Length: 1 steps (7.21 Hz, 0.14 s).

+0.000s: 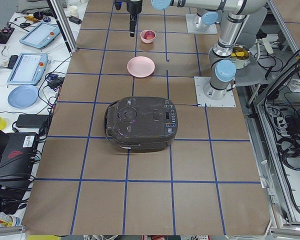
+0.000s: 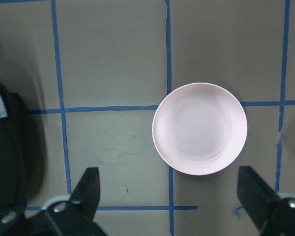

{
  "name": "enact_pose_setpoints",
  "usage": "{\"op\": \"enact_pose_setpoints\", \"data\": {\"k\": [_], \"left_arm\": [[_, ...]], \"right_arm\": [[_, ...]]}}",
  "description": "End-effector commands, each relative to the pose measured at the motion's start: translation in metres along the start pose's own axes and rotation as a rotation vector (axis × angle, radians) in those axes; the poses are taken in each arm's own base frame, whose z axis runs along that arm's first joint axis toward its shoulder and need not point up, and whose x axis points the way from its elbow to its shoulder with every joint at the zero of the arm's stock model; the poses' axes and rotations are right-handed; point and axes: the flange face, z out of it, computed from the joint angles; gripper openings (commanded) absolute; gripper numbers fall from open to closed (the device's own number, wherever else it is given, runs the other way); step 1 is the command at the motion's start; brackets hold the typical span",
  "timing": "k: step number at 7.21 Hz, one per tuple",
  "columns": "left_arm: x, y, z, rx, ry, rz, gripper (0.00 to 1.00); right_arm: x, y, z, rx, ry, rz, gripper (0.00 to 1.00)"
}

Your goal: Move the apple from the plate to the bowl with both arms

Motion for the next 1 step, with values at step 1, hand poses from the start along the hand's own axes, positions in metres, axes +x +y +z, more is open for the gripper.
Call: {"op": "enact_pose_setpoints", "data": {"k": [1], "left_arm": [[0.0005,0.0001,0.0042,-0.008,-0.002,0.005,1.00]], "right_arm": [[0.0007,-0.0004,-0.0002,0.000,-0.002,0.001,1.00]]}}
